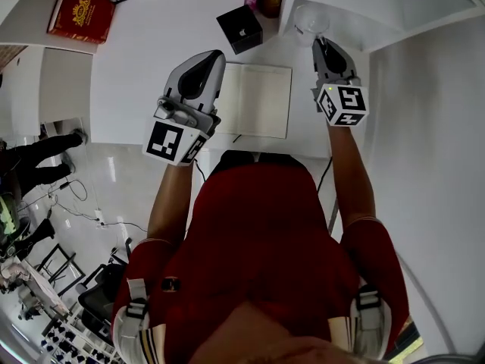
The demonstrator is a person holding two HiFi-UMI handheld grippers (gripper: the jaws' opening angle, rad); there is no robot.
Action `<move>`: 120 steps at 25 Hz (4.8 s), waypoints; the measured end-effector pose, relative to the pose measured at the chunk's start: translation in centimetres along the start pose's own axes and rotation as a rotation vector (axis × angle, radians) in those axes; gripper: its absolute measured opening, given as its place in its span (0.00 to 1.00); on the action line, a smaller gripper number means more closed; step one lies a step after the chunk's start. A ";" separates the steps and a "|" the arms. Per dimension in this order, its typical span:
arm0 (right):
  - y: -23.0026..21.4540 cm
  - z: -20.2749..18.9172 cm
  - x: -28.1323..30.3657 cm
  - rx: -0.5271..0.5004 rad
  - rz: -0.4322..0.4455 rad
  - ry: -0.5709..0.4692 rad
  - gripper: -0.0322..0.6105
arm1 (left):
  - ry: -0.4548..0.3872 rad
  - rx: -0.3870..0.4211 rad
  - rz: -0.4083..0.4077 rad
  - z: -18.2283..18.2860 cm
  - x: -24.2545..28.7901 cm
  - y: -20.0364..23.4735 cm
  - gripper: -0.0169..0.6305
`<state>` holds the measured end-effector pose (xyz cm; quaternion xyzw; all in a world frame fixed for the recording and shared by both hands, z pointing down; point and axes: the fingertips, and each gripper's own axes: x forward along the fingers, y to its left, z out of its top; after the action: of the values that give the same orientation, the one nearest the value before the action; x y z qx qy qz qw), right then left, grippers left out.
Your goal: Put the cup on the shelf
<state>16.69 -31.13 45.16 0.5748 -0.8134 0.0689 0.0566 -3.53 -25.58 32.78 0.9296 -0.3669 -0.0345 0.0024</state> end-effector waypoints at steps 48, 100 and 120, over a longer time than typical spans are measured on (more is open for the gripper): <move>-3.6 -6.5 7.9 -0.032 -0.043 0.115 0.10 | 0.080 -0.012 0.032 -2.8 1.8 3.5 0.03; 12.7 11.3 -9.1 -0.070 0.143 -0.190 0.06 | -0.028 -0.023 -0.152 1.2 -2.0 -4.6 0.03; 15.8 12.1 -10.8 -0.098 0.174 -0.216 0.05 | -0.017 -0.025 -0.172 1.8 -3.2 -5.2 0.04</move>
<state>5.26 -18.06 30.61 0.5026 -0.8640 -0.0285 -0.0097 -2.42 -19.57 31.04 0.9572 -0.2854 -0.0468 0.0078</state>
